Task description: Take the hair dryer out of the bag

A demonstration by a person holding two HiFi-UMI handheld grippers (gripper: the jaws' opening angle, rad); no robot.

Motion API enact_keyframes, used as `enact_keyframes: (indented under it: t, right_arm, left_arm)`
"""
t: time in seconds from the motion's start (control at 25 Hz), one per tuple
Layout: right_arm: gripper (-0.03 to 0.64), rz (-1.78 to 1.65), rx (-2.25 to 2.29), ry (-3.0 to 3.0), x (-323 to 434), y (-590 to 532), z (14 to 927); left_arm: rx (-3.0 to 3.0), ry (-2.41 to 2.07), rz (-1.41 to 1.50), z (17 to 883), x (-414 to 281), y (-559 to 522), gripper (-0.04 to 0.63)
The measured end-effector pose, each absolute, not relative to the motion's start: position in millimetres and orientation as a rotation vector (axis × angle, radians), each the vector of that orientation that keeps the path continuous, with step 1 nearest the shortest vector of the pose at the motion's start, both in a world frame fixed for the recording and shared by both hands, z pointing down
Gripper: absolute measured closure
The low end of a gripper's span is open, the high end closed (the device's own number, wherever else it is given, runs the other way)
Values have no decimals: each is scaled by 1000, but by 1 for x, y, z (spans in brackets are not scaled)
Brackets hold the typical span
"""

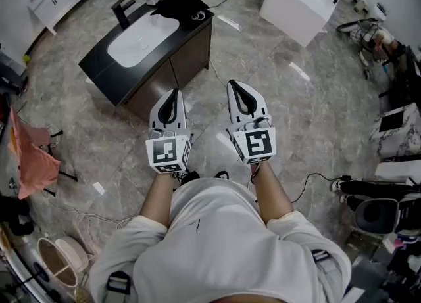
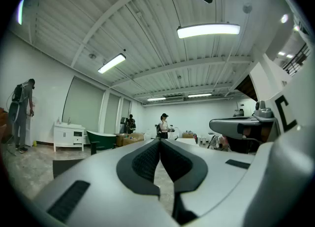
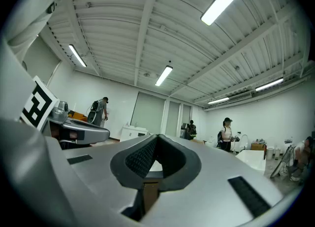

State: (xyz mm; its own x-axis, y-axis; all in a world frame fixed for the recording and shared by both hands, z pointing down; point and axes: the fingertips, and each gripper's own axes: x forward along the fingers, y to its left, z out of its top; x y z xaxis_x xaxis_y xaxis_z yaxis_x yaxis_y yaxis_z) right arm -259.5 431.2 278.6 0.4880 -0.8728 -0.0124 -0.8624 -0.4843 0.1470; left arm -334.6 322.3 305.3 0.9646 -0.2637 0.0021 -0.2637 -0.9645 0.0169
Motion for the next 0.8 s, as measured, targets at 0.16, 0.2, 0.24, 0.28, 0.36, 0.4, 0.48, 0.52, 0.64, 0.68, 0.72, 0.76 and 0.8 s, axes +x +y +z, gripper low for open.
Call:
enact_keyframes:
  t: [0.16,0.2,0.24,0.28,0.36,0.4,0.48,0.52,0.64,0.68,0.72,0.76,0.8]
  right_arm:
    - [618,-121,2601,-1512,-256,424,279]
    - [618,-119,2600,-1509,-255,422,280]
    - [618,-114,2601,-1507,-254,421,281]
    - [618,-108,2604,-1503,-252,422,283]
    - [618,-91,2607,-1483,-247,428,293]
    - [618,-76,2611,-1466,-245,432,297]
    - [618,-40,2627,-1438,-243,439,303]
    - [618,-30,2630,-1430,-243,442,306]
    - [618,-24,2630,-1428,-248,446,313]
    - [618,-23,2631,-1429,-250,445,313]
    - [617,-21,2632,-1433,-253,445,314]
    - [618,-17,2635,-1438,-255,444,314]
    - [617,-11,2637,-1447,-258,444,314]
  left_arm:
    - [3096,-425,-6,305,-336,312,575]
    - [3100,-422,-6,305,-336,310,575]
    - [3103,-415,-6,306,-335,309,575]
    - [3103,-407,-5,307,-334,308,575]
    - [3099,-386,6,310,-333,308,575]
    - [3095,-374,19,313,-334,308,575]
    - [3091,-354,51,320,-336,310,575]
    - [3090,-348,65,323,-338,311,575]
    - [3093,-329,88,329,-340,317,575]
    - [3099,-317,93,329,-340,319,575]
    - [3106,-302,99,330,-341,322,575]
    - [3113,-285,106,330,-342,325,575]
    - [3118,-272,113,331,-343,328,575]
